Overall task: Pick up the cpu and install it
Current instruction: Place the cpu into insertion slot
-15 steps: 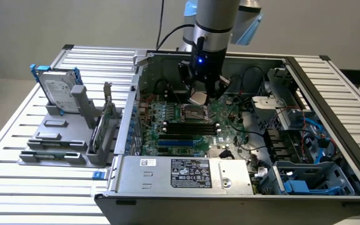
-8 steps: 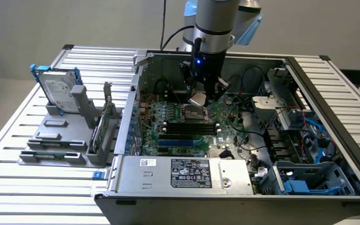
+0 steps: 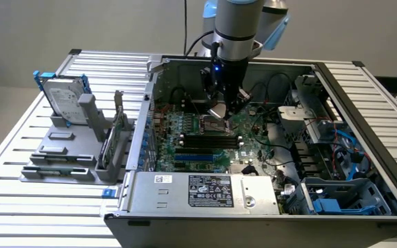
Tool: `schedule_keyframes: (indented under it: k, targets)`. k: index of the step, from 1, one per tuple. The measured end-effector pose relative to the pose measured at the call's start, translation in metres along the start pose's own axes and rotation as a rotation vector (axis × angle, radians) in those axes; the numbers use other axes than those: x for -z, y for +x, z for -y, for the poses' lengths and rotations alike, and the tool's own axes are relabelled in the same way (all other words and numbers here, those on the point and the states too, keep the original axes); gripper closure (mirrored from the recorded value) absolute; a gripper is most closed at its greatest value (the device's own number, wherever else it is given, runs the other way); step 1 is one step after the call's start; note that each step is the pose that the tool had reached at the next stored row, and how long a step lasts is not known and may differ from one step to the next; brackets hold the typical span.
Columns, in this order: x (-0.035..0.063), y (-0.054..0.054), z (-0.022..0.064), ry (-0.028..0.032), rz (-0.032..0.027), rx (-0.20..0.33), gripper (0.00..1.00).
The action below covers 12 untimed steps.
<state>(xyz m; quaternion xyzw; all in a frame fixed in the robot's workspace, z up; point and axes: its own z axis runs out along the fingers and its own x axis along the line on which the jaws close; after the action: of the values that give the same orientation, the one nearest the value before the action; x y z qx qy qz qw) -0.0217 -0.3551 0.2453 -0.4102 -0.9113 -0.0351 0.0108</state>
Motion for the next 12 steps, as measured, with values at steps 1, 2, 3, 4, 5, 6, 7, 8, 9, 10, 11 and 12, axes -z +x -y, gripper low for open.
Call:
schedule_keyframes:
  k: [1,2,3,4,5,6,7,8,9,10,11,12]
  targets:
    - [-0.0005,0.0,0.0,-0.0008,0.0008,-0.017,0.45]
    - [-0.0011,-0.0001,0.0,-0.0015,0.0017,-0.036,0.45]
    - [-0.0016,-0.0001,0.0001,-0.0022,0.0024,-0.053,0.45]
    - [-0.0021,-0.0001,0.0001,-0.0028,0.0033,-0.07,0.45]
    - [-0.0026,-0.0001,0.0001,-0.0035,0.0041,-0.087,0.45]
    - [-0.0031,-0.0001,0.0002,-0.0042,0.0049,-0.105,0.45]
    - [-0.0036,-0.0002,0.0002,-0.0049,0.0057,-0.122,0.45]
    - [-0.0041,-0.0002,0.0002,-0.0055,0.0065,-0.139,0.45]
    - [-0.0046,-0.0002,0.0002,-0.0061,0.0073,-0.155,0.45]
    - [-0.0051,-0.0002,0.0003,-0.0068,0.008,-0.172,0.45]
    - [-0.0056,-0.0003,0.0003,-0.0074,0.0088,-0.189,0.45]
    - [-0.0061,-0.0003,0.0003,-0.008,0.0095,-0.206,0.45]
